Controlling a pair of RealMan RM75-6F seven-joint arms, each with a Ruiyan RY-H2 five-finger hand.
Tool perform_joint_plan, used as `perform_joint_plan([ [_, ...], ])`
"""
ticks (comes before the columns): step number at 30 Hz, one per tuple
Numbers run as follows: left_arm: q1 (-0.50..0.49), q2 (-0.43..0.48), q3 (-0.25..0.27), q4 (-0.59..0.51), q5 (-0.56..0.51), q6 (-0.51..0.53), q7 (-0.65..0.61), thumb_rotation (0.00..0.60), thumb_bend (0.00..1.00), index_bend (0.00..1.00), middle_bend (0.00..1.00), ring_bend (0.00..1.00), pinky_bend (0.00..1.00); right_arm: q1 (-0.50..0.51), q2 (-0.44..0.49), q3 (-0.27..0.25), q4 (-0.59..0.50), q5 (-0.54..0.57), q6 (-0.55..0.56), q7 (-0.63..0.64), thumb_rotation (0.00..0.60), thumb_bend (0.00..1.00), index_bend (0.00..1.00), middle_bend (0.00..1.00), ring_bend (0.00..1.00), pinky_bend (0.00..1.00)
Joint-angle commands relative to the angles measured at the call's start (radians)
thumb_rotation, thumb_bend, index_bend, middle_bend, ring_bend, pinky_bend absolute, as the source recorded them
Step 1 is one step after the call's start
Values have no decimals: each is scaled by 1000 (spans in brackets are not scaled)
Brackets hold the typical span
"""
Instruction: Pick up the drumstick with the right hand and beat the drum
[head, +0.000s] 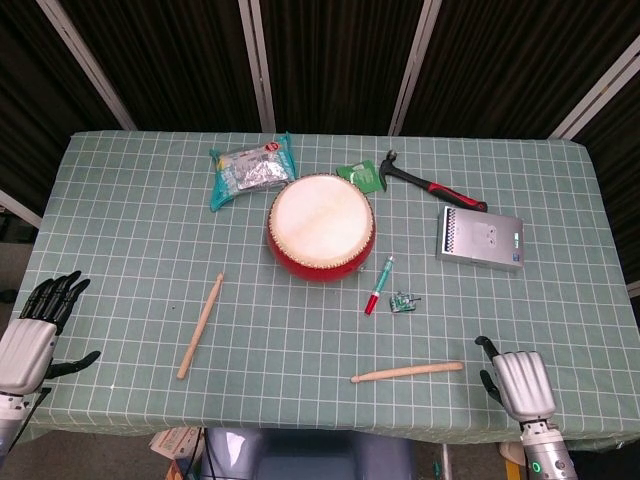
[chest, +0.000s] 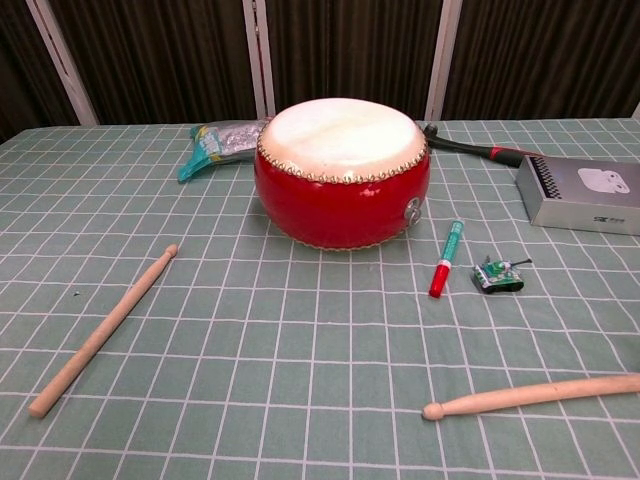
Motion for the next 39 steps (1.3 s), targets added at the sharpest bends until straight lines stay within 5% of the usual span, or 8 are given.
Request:
perform_joint_plan([
  [1, -1, 1, 1, 2, 2, -1, -4, 600, 0, 0, 0, 0, 46, 7, -34, 4, 13, 22, -21, -29, 600, 355, 345, 947, 1000, 972],
  [14, -3, 2, 1, 1, 1, -4, -7, 600, 0, 0, 0, 0, 46, 20, -131, 10, 59, 93, -68, -86, 600, 355, 479, 947, 1000, 972],
  [39, -6, 4, 3, -3, -2, -11, -10, 600, 0, 0, 0, 0, 46, 47, -219, 6, 91, 124, -89, -133, 600, 355, 488, 947, 1000, 971],
])
